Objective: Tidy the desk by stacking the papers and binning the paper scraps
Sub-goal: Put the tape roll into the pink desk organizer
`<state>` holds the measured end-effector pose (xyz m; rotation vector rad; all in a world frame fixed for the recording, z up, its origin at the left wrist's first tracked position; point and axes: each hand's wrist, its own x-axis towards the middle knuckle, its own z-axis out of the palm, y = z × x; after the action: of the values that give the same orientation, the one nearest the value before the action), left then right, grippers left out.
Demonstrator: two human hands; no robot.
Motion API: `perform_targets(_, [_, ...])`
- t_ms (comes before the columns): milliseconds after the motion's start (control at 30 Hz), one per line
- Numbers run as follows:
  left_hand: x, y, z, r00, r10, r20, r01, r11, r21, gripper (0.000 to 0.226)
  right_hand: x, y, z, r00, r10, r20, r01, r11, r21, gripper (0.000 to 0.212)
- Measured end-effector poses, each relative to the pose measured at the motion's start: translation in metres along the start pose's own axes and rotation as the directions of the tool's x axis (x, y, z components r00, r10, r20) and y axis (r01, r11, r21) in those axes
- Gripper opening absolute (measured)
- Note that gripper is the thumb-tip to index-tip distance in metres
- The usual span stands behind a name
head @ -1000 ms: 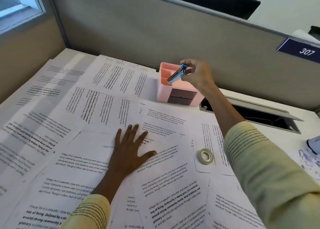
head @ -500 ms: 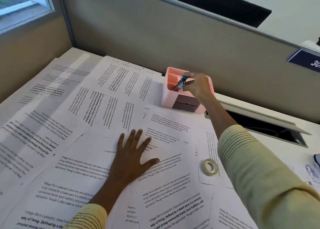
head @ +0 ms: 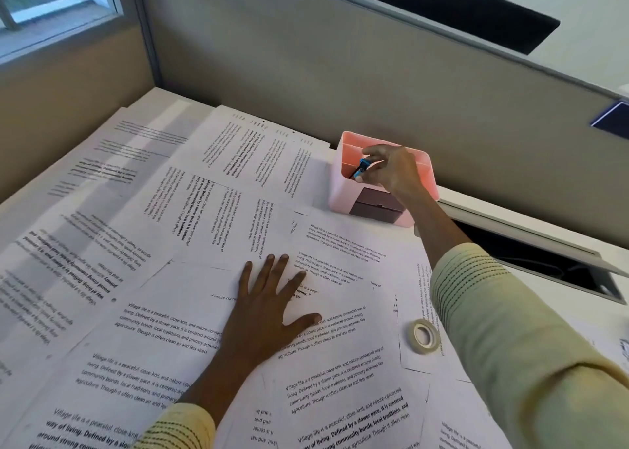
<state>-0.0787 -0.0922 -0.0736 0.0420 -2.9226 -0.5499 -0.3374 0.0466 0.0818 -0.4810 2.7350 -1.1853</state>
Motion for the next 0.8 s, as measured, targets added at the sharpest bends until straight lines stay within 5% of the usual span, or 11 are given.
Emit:
perform_targets(333, [0.001,0.000,0.000,1.000,-0.004,0.005,0.004,1.000,0.000,0.081,-0.003,0.009,0.000,0.999,-0.028,0.032,0.024,0.995,0.098,0.031])
perform_targets(800, [0.001,0.000,-0.001,1.000,0.005,-0.003,-0.005,1.000,-0.010,0.081,-0.011,0.013,0.012,0.958,-0.286,0.015,0.277,0.913,-0.301,0.019])
